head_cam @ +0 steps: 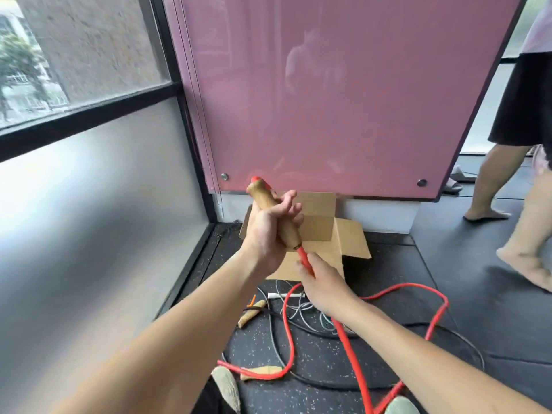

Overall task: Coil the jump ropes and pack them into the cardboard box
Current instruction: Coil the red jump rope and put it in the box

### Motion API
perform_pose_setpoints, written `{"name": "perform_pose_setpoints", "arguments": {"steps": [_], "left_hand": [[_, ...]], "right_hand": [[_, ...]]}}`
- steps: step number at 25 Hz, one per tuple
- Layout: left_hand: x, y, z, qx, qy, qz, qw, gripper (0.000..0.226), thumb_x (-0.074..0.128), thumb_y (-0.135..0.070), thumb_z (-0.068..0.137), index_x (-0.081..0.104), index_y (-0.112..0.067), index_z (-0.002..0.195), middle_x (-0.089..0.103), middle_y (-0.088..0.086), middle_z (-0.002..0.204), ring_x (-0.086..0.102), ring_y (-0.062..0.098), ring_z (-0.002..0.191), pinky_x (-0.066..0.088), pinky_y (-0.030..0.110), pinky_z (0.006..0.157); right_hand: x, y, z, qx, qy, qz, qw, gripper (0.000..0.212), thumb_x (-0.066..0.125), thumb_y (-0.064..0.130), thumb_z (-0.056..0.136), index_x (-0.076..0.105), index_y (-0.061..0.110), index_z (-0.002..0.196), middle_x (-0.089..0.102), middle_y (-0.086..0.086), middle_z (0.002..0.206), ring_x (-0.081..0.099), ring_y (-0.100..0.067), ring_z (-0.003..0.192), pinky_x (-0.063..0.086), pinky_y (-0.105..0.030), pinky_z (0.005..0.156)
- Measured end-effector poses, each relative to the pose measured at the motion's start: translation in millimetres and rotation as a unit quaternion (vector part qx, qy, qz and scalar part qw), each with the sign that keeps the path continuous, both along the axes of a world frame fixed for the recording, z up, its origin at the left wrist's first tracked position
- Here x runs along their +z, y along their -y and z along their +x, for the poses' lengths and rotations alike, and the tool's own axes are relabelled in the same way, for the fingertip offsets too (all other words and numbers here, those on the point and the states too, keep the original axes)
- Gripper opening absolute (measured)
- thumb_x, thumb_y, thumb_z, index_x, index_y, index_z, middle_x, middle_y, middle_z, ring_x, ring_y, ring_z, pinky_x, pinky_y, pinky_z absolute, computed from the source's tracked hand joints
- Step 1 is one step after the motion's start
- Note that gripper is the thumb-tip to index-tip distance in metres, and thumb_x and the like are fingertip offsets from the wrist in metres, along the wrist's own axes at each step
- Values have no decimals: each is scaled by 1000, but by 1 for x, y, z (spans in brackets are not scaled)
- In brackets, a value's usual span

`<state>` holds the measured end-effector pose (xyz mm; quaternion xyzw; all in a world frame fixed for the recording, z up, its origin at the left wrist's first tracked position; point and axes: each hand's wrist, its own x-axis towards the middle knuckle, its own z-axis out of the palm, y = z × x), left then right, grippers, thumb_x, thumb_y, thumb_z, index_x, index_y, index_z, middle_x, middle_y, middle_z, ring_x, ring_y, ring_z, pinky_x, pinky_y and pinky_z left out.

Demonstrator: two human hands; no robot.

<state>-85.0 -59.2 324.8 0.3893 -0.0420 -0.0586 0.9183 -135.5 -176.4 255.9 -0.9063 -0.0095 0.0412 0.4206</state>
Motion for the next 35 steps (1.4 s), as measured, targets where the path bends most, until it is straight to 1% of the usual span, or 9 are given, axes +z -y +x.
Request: {"name": "perform_pose_setpoints", "arguments": {"steps": [4, 11, 17, 20, 22, 24, 29, 32, 35], "left_hand": [[-29, 5, 24, 79, -64, -13, 995, 20, 59, -18, 100, 43, -24, 90, 56, -5, 75, 50, 7, 53, 47, 24, 52], [-9, -6, 54, 155, 15, 182, 971, 19, 50, -46, 102, 49, -27, 101, 45, -4, 72, 42, 11, 46, 40, 22, 45], [-7, 1, 57, 109, -44, 48, 992, 23, 47, -47, 103, 46, -24, 107, 47, -1, 80, 48, 11, 51, 46, 28, 56], [-10, -4, 61, 169, 47, 208, 962, 15, 49, -34, 105, 42, -26, 115, 50, -2, 79, 52, 17, 55, 51, 32, 55], [-19, -14, 68, 157, 124, 386, 900, 10, 52, -31, 104, 44, -31, 109, 52, -5, 69, 53, 21, 54, 50, 35, 54], [-33, -21, 71, 86, 152, 519, 836, 10, 57, -35, 100, 47, -38, 99, 56, -3, 68, 54, 22, 54, 49, 38, 55], [-25, -9, 46, -188, 108, 612, 761, 31, 44, -62, 98, 52, -32, 97, 52, 0, 69, 51, 11, 47, 46, 20, 49], [-13, 5, 24, -382, 22, 538, 751, 62, 59, -74, 78, 52, -16, 97, 46, 5, 64, 47, 20, 47, 43, 26, 48], [-9, 14, 8, -493, 28, 370, 787, 50, 80, -45, 72, 45, -12, 88, 39, 4, 57, 41, 16, 41, 41, 25, 45]], "right_hand": [[-3, -17, 8, 36, -38, -35, 998, 16, 58, 38, 96, 57, 24, 101, 66, -2, 97, 63, -25, 95, 44, -29, 74], [45, 9, 20, 15, -52, -58, 997, 20, 64, 49, 88, 64, 29, 91, 64, 7, 77, 58, -13, 60, 40, -25, 51], [34, -1, 4, 96, -56, -97, 989, 25, 57, 53, 91, 60, 28, 96, 60, 7, 78, 54, -12, 65, 39, -22, 53], [39, 1, 5, 91, -6, -100, 991, 24, 60, 50, 89, 60, 27, 95, 57, 4, 68, 56, -16, 63, 43, -29, 57], [45, 13, 12, 57, 50, -122, 990, 17, 64, 45, 87, 65, 29, 90, 61, 3, 63, 59, -18, 61, 44, -29, 54], [50, 25, 17, 14, 110, -144, 983, 11, 68, 41, 78, 68, 31, 80, 64, 5, 60, 61, -17, 60, 48, -28, 54], [54, 55, 40, -97, 220, -157, 958, 22, 77, 38, 58, 60, 23, 60, 58, 4, 50, 58, -25, 59, 52, -32, 56], [53, 75, 55, -148, 265, -149, 941, 29, 80, 33, 65, 57, 17, 60, 55, 4, 49, 55, -28, 58, 48, -32, 54], [47, 99, 74, -227, 265, -106, 931, 22, 73, 21, 73, 58, 11, 61, 54, 2, 50, 53, -32, 60, 45, -34, 56]]}}
